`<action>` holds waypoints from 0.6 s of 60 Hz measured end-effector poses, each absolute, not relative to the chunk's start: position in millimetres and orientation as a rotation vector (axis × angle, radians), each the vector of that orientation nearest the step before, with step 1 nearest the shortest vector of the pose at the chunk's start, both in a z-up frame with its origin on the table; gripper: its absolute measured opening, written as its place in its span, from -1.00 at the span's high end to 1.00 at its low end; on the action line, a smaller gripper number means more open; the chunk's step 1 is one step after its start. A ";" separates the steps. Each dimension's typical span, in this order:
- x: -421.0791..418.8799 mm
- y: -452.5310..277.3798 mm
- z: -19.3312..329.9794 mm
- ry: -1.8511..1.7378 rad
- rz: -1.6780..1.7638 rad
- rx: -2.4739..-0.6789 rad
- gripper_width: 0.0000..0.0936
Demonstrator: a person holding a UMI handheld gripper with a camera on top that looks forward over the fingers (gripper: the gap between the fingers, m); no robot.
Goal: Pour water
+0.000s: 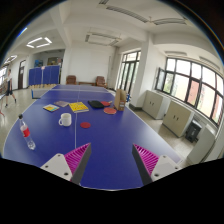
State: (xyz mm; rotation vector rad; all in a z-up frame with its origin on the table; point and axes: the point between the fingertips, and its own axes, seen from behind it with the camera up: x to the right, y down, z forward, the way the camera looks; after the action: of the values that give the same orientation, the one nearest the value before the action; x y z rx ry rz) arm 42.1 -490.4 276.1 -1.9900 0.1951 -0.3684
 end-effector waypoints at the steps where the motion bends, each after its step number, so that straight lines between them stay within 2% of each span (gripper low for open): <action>1: 41.6 -490.9 275.5 0.197 -0.368 -1.991 -0.82; 11: 20.0 -506.6 251.4 0.199 -0.375 -2.012 -0.82; 19: -12.1 -523.0 193.4 0.166 -0.347 -2.076 -0.84; 29: -120.2 -541.2 108.4 0.072 -0.240 -2.197 -0.83; 36: -214.6 -521.4 82.8 -0.005 -0.103 -2.203 -0.82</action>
State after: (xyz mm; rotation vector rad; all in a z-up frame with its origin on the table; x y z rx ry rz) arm -214.6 -521.4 82.8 -2.2032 -0.0046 -0.1028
